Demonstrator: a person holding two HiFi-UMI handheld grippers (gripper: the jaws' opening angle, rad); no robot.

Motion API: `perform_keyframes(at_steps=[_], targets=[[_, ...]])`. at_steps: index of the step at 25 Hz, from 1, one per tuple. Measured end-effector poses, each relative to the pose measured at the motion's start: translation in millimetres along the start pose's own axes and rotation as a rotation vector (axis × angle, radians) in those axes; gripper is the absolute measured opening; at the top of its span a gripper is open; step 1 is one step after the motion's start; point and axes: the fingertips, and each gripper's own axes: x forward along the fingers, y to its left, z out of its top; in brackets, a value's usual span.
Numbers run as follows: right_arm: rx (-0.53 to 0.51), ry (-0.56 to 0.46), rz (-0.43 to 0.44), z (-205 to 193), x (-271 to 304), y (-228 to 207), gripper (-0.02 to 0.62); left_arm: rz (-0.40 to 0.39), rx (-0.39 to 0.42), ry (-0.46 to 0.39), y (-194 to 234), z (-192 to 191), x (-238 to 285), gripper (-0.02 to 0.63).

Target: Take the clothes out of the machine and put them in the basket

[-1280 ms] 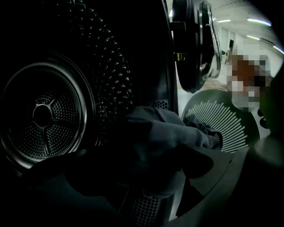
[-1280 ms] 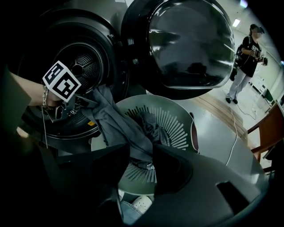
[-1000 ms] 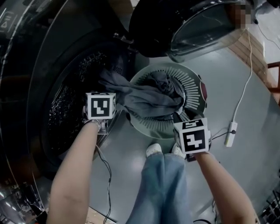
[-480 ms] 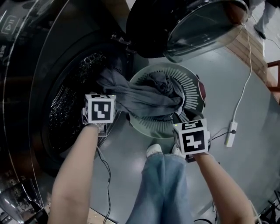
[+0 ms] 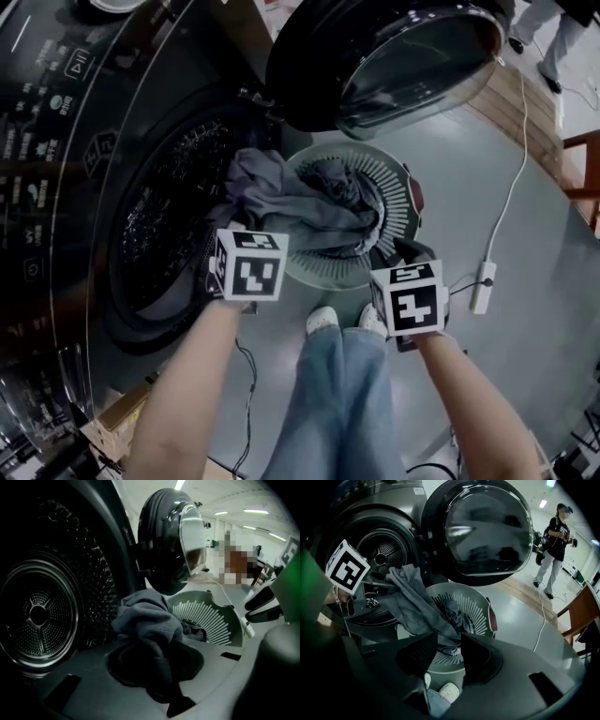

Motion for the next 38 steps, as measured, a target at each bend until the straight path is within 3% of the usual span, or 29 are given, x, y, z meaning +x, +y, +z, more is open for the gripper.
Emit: perform_keyframes(at_steps=[14,20,25,26,28,29,31,38], targets=[[0.024,-0.028,-0.045,3.1,-48.4,-38.5,0.153,-0.246,-0.095,-0.135,-115.1,49.9,-67.0,0.08],[0.036,-0.021,-0.055,-2.7,-60.8,-50.8,0.152,-0.356,-0.165,-0.18,-140.7,64.8,-82.8,0.08],[0.041,-0.024,-0.058,-3.3,-62.1,-58.0,0.152,-0.417,-0.233,-0.157,-149.3,66.6,-75.3,0.089],[0.042,-0.025,-0.058,-3.6,-61.6,-58.9,0.152,-0.399,-0.235,-0.138,-148.5,63.8,-70.1,0.11],[0.04,-0.023,-0.058,-5.0,-60.5,-59.5,0.152,-0.353,-0.223,-0.092,-146.7,56.0,-59.9,0.317],[0.039,-0.021,-0.056,-6.0,-60.3,-59.0,0.152,-0.335,-0.218,-0.079,-145.7,53.0,-56.9,0.374],[0.036,-0.019,-0.051,-7.7,-60.4,-57.0,0.152,-0.305,-0.219,-0.079,-141.5,50.0,-55.3,0.4],[0.03,-0.026,-0.052,-5.7,-63.6,-55.2,0.15,-0.288,-0.273,-0.089,-129.0,44.6,-59.3,0.4]])
